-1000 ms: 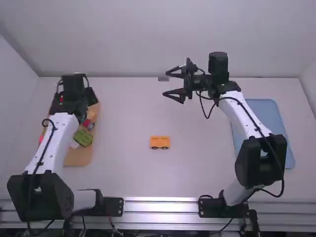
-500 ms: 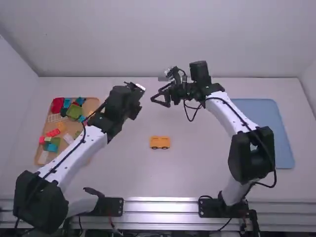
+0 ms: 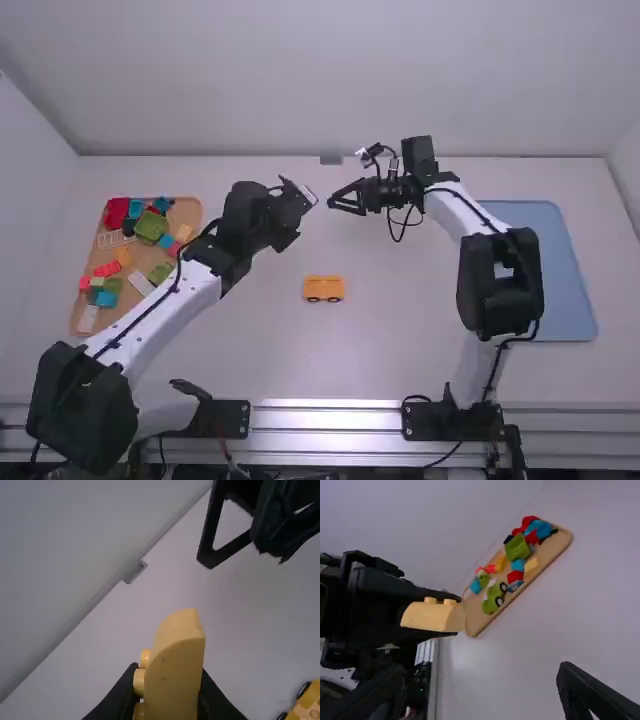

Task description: Assemble lego blocks to make yellow taxi

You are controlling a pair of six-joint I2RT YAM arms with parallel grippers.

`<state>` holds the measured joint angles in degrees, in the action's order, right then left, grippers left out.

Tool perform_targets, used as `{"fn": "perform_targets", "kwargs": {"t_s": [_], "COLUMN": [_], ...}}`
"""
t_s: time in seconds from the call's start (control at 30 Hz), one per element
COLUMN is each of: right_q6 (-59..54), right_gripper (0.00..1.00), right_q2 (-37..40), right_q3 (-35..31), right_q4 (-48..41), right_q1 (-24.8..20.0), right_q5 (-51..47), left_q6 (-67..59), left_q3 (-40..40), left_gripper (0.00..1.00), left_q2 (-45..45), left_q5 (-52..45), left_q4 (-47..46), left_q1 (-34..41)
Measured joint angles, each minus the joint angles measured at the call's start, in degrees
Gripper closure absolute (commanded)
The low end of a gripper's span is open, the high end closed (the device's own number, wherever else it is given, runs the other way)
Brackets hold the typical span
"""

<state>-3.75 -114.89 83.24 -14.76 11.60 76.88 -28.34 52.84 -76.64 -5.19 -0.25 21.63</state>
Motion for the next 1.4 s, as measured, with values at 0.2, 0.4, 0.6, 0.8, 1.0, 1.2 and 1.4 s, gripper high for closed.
{"fn": "perform_targets", "kwargs": {"t_s": [0.2, 0.4, 0.6, 0.8, 1.0, 1.2, 1.4], "right_q6": [2.91, 3.65, 3.78, 3.8, 3.76, 3.8, 3.82], "right_gripper": [0.23, 0.26, 0.34, 0.39, 0.49, 0.64, 0.73], "right_q2": [-0.5, -0.5, -0.5, -0.5, -0.5, -0.5, -0.5], "right_q3": [0.04, 0.04, 0.04, 0.04, 0.04, 0.04, 0.04], "right_q4": [2.32, 0.07, -0.44, -0.5, -0.44, -0.48, -0.46], "right_q1": [1.64, 2.34, 3.1, 3.67, 5.16, 5.51, 5.44], "right_q5": [2.16, 0.52, -2.86, -4.94, -5.57, -7.78, -8.26], "left_q6": [0.02, 0.94, 1.68, 2.71, 3.04, 3.04, 2.95], "left_q3": [-1.46, -1.49, -1.49, -1.46, -1.49, -1.49, -1.49], "left_gripper": [0.97, 0.98, 0.98, 0.97, 0.98, 0.97, 0.43], "left_q2": [-2.64, -6.75, -7.15, -7.15, -8.02, -8.44, -8.48], "left_q5": [-0.63, -0.61, -0.83, -0.83, -0.83, -0.85, -0.66], "left_q4": [3.23, 7.8, 8.28, 8.07, 8.41, 8.92, 9.42], "left_q1": [1.55, 2.16, 2.19, 2.16, 2.23, 2.23, 2.27]}}
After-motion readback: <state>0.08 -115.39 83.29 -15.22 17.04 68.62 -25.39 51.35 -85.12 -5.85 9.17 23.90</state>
